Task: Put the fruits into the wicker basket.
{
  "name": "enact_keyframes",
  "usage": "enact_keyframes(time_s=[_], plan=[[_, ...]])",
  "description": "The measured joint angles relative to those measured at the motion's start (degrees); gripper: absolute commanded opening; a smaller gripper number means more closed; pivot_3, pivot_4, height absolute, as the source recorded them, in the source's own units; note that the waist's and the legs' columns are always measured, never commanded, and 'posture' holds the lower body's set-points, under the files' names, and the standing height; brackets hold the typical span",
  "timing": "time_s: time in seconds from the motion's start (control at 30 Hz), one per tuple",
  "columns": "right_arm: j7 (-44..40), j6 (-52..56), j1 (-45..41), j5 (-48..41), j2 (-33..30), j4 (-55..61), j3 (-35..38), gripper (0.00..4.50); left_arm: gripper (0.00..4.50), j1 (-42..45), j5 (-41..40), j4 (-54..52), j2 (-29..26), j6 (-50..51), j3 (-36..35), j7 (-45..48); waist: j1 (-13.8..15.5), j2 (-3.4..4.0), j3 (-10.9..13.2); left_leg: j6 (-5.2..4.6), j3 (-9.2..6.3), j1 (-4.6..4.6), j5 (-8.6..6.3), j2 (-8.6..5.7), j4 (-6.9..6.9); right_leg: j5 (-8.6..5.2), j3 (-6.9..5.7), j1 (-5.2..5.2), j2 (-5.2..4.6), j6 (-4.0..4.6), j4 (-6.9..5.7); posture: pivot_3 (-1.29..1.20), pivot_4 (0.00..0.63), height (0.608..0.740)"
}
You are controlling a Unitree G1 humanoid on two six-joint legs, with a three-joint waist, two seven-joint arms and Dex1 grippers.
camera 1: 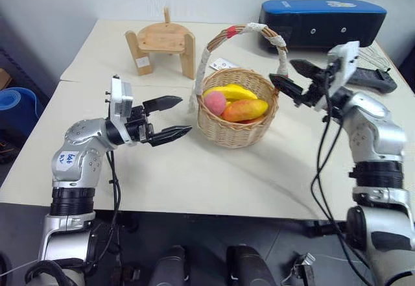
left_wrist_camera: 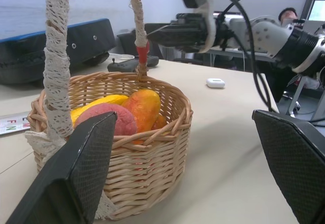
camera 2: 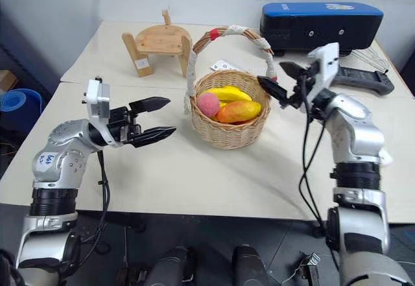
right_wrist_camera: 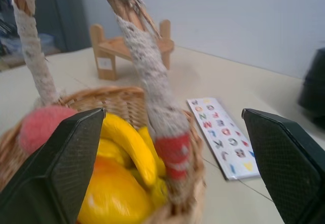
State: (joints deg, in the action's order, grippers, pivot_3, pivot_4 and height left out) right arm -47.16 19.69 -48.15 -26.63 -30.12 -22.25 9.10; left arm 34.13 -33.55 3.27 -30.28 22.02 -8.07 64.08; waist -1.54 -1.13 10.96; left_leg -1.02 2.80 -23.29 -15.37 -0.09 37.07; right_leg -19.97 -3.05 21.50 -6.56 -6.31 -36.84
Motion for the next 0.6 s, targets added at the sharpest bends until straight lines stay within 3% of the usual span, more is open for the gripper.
enact_keyframes(time_s=[0.27, 0.4, 0.6], plan=[[-4.31, -4.03, -3.82, 5.11, 1.71, -9.69, -4.15, 4.46, 4.5, 3.84, 0.03, 0.24, -0.28, -0.26, 0.26, 1.22, 0.0, 0.02, 0.01, -0.05, 0.02, -0.04, 0.02, -0.09, 0.06, 0.05, -0.07, -0.01, -0.02, -0.09, 0.06, 0.0, 0.15, 0.74], [-6.78, -4.31, -4.02, 4.54, 1.07, -8.77, -3.79, 3.6, 4.5, 3.83, 0.13, 1.88, -0.13, -0.98, 0.45, 1.76, -0.09, 0.03, 0.02, -0.04, 0.02, -0.04, 0.02, -0.06, 0.04, 0.05, -0.18, 0.01, 0.0, -0.09, 0.06, 0.0, 0.15, 0.74], [-8.26, -2.38, -0.28, 3.02, -0.28, -2.45, -2.0, 1.51, 4.5, 3.8, 0.15, 1.95, 0.06, -1.57, 0.56, 1.73, 0.01, 0.03, 0.03, -0.04, 0.02, -0.04, 0.02, -0.05, 0.06, 0.05, -0.36, -0.01, -0.03, -0.09, 0.05, 0.0, 0.15, 0.74]])
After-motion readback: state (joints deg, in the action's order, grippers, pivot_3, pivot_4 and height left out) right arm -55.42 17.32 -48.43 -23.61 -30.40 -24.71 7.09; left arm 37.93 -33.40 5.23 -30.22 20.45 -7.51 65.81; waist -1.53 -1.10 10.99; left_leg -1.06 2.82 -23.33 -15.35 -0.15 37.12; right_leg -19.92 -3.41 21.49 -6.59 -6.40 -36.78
